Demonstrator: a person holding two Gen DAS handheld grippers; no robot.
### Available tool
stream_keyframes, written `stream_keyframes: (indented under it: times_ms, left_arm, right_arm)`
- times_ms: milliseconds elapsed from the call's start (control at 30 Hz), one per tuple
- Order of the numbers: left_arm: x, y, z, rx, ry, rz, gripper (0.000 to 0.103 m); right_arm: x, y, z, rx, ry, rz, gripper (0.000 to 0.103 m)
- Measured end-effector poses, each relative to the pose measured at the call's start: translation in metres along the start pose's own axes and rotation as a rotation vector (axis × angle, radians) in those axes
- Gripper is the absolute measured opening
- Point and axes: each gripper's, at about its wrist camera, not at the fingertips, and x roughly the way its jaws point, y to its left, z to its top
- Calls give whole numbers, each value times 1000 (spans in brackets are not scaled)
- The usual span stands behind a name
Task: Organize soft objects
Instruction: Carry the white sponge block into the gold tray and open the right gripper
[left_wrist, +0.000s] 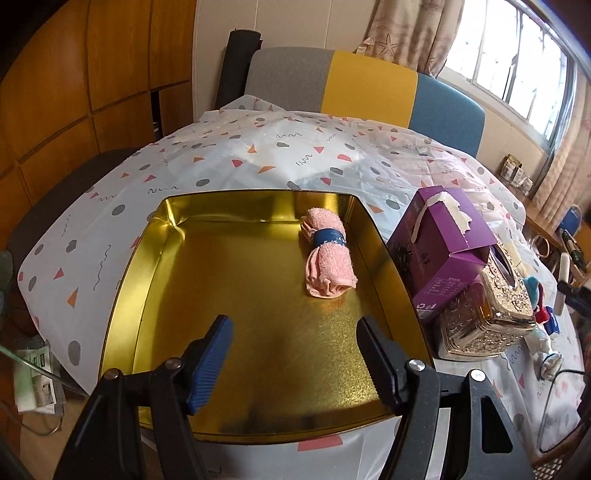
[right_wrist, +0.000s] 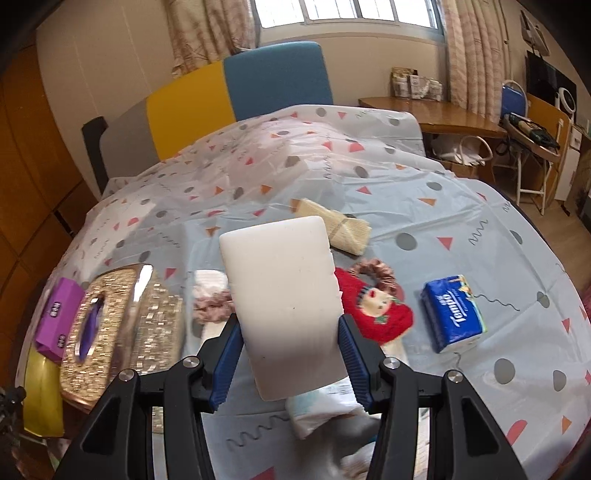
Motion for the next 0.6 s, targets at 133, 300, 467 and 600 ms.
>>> stream_keyframes:
  times_ms: [133, 300, 467, 600]
  left_arm:
    - [-3, 5, -2, -8, -5, 0, 71]
    - [-7, 10, -4, -17, -16, 10, 73]
    - [-9, 19, -6, -27, -25, 25, 74]
    - [-7, 29, -7, -48, -24, 39, 76]
  right_arm:
    - [-14, 31, 5, -32, -19, 62, 52]
    - [-32, 88, 4, -124, -26, 164, 52]
    - [-50, 146, -3, -210, -24, 268, 52]
    - [-59, 197, -15, -298, 12, 354, 52]
